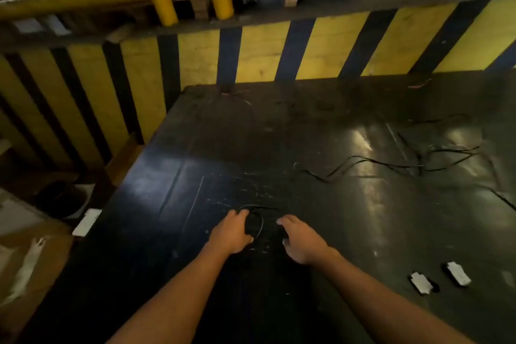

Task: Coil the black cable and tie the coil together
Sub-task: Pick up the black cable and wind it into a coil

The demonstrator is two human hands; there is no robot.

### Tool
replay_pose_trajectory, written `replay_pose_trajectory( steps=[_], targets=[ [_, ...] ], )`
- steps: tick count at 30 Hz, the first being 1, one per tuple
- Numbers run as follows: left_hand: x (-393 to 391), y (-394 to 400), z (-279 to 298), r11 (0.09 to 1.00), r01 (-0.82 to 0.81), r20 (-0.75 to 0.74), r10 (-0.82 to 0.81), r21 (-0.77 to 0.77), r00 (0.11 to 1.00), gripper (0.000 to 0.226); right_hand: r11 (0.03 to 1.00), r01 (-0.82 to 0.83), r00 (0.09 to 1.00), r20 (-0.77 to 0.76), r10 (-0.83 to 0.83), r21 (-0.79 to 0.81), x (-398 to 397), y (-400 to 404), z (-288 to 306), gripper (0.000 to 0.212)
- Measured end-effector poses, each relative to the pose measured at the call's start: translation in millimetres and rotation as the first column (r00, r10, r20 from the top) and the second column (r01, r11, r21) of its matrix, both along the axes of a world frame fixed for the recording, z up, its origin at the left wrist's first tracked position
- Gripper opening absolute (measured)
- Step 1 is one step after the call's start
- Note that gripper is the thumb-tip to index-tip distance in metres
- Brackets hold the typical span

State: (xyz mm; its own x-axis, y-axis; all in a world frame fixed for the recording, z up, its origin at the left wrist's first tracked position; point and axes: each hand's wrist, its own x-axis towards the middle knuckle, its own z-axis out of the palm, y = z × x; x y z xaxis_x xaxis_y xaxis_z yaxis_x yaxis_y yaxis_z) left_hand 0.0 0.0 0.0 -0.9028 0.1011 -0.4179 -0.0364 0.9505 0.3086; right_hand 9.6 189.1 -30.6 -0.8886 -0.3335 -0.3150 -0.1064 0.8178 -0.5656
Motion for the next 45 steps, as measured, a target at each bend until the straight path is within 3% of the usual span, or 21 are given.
replay_pose_trajectory(
  steps=[3,5,8,10,14,17,21,23,26,30,34,37,40,42,45],
  targets=[
    [-2.5,1.8,-12.6,0.999,0.028,0.017,-0.028,-0.026,0.999,0.048,0.994,-0.099,0.993,-0.060,0.102,0.043,-21.8,-10.2,-3.7,0.066],
    [-1.0,1.2,-23.0,0.997,0.048,-0.006,-0.049,-0.055,0.999,0.045,0.990,-0.103,0.991,-0.072,0.110,0.097,-36.5,-16.1,-4.4,0.075],
    [-1.1,-1.4,-26.2,0.990,0.115,-0.054,-0.120,-0.078,0.991,0.021,0.981,-0.067,0.997,-0.016,0.071,0.183,-52.3,-18.8,-7.4,0.081],
    [-3.5,-3.1,-22.3,0.984,0.156,0.012,-0.155,-0.087,0.988,0.014,0.965,-0.054,0.999,0.015,0.052,0.257,-59.0,-13.2,-7.9,0.073],
    [-12.6,-14.2,-6.5,0.976,0.210,0.166,-0.198,-0.058,0.966,0.019,0.957,-0.055,0.998,-0.021,0.063,0.285,-52.0,3.1,-8.9,0.033],
    [-28.2,-20.9,32.9,0.974,0.208,0.094,-0.216,0.086,0.972,0.026,0.980,0.052,0.998,-0.053,-0.042,0.193,-45.3,18.0,11.0,0.016],
    [-52.5,-3.6,115.9,0.940,0.259,-0.250,-0.202,0.223,0.947,0.022,0.966,0.235,0.945,-0.256,-0.202,0.106,-50.4,47.6,73.7,0.014],
    [-61.7,14.2,158.0,0.895,0.272,-0.334,-0.151,0.353,0.931,0.019,0.963,0.264,0.921,-0.311,-0.236,0.050,-56.5,59.9,109.8,0.028],
    [-63.5,50.2,221.0,0.803,0.313,-0.440,-0.071,0.507,0.895,0.020,0.947,0.274,0.873,-0.371,-0.318,-0.167,-55.7,71.3,172.5,0.051],
    [-52.1,103.4,289.6,0.695,0.362,-0.469,-0.040,0.621,0.882,0.017,0.865,0.218,0.858,-0.334,-0.390,-0.451,-39.9,86.2,240.2,0.045],
    [-32.4,150.0,329.1,0.609,0.403,-0.485,-0.034,0.683,0.874,0.016,0.796,0.178,0.866,-0.292,-0.406,-0.579,-20.5,116.1,275.2,0.030],
    [-19.1,181.8,346.0,0.524,0.380,-0.448,0.004,0.763,0.894,0.016,0.772,0.077,0.892,-0.302,-0.336,-0.631,-4.8,144.5,293.6,0.021],
    [-10.5,207.2,354.1,0.467,0.328,-0.386,0.031,0.821,0.922,0.015,0.817,-0.006,0.829,-0.460,-0.318,-0.577,9.1,172.2,303.7,0.018],
    [-7.8,220.5,354.8,0.539,0.342,-0.441,0.061,0.770,0.896,0.016,0.837,-0.009,0.761,-0.547,-0.350,-0.548,15.7,191.1,310.7,0.021],
    [-6.7,232.6,354.0,0.727,0.390,-0.640,0.088,0.565,0.763,0.034,0.868,-0.054,0.684,-0.652,-0.328,-0.493,23.6,216.4,327.0,0.020]
  ],
)
